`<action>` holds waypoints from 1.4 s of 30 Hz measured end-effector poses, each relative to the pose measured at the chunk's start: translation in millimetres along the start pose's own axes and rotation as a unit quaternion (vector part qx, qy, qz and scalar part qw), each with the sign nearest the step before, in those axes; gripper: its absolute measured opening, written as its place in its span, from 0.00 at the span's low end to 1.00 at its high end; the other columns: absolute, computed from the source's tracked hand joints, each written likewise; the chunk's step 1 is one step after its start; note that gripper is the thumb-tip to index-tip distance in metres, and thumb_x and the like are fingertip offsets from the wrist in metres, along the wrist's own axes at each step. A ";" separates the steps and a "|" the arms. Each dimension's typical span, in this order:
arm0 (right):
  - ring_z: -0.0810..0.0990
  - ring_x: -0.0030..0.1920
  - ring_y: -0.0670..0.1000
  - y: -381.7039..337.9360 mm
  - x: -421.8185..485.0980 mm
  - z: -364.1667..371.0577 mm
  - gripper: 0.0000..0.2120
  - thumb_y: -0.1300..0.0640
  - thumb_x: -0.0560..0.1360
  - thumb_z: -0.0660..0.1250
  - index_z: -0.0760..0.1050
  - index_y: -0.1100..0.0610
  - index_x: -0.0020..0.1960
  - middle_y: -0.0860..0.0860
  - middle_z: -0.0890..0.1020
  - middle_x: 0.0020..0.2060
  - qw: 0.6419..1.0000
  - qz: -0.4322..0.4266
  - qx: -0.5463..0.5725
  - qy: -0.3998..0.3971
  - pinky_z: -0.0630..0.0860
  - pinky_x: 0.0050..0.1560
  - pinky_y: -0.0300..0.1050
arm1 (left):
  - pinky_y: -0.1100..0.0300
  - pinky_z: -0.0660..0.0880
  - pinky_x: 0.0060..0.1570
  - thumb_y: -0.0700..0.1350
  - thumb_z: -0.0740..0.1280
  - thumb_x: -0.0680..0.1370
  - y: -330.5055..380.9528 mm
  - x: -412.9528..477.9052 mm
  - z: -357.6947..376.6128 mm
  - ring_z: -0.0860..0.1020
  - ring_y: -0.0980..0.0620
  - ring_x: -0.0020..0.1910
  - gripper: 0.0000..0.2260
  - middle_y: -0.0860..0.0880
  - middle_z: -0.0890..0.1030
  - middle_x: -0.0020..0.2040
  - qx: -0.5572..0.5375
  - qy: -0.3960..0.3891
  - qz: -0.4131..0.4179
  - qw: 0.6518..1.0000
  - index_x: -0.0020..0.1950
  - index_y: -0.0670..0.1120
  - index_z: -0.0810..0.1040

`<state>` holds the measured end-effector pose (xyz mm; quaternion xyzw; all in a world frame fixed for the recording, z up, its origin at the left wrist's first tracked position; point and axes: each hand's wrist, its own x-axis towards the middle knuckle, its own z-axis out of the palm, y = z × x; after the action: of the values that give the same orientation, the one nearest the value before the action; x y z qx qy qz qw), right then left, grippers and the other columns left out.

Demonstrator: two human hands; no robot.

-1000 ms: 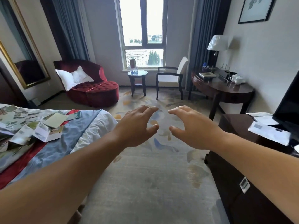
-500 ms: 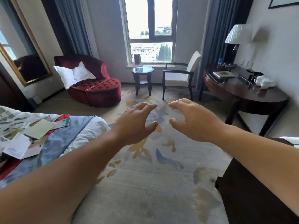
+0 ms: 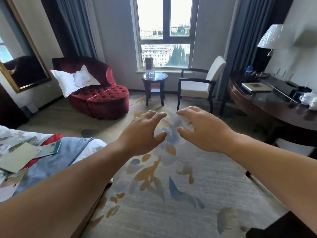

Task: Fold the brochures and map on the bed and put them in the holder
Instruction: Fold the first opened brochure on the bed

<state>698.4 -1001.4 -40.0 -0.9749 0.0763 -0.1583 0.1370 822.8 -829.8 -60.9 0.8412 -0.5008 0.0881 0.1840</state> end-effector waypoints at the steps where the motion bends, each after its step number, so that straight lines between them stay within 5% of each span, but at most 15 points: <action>1: 0.71 0.67 0.48 3.8 18.7 4.4 0.27 0.42 0.77 0.64 0.65 0.48 0.74 0.45 0.70 0.71 1.000 -0.001 0.001 -0.003 0.69 0.61 0.41 | 0.48 0.67 0.67 0.55 0.65 0.78 -13.1 14.7 1.8 0.68 0.49 0.70 0.26 0.49 0.70 0.71 -0.002 -0.003 0.001 1.000 0.75 0.50 0.65; 20: 0.74 0.62 0.48 146.1 350.3 65.2 0.28 0.37 0.72 0.58 0.69 0.44 0.70 0.43 0.73 0.66 0.997 -0.058 0.035 -0.037 0.70 0.56 0.41 | 0.50 0.66 0.68 0.54 0.65 0.78 -199.9 285.1 62.5 0.68 0.50 0.70 0.26 0.50 0.70 0.71 -0.003 0.022 -0.087 0.996 0.75 0.49 0.66; 26: 0.72 0.66 0.50 193.8 460.6 80.6 0.26 0.43 0.77 0.62 0.67 0.47 0.73 0.44 0.70 0.70 0.994 -0.088 0.031 -0.054 0.71 0.62 0.45 | 0.53 0.64 0.70 0.54 0.65 0.78 -256.1 368.8 75.9 0.67 0.52 0.70 0.26 0.51 0.70 0.71 -0.003 0.033 -0.137 0.990 0.75 0.50 0.66; 33: 0.72 0.66 0.50 184.6 581.5 121.1 0.25 0.43 0.77 0.63 0.66 0.45 0.73 0.44 0.70 0.69 0.987 -0.138 0.040 -0.074 0.71 0.64 0.49 | 0.54 0.65 0.69 0.58 0.60 0.75 -342.3 413.6 71.0 0.68 0.52 0.69 0.29 0.50 0.72 0.69 -0.013 0.050 -0.207 0.977 0.74 0.49 0.67; 42: 0.71 0.66 0.48 116.6 730.9 195.7 0.26 0.42 0.76 0.62 0.66 0.44 0.73 0.43 0.69 0.70 0.981 -0.178 0.047 -0.063 0.65 0.55 0.40 | 0.56 0.63 0.69 0.55 0.63 0.79 -503.2 443.2 47.8 0.65 0.53 0.71 0.25 0.51 0.68 0.72 0.014 0.061 -0.239 0.969 0.75 0.52 0.64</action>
<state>1436.4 -1205.1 -42.2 -0.9734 -0.1144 -0.1223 0.1564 1475.4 -991.2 -68.7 0.9319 -0.2719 0.0995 0.2183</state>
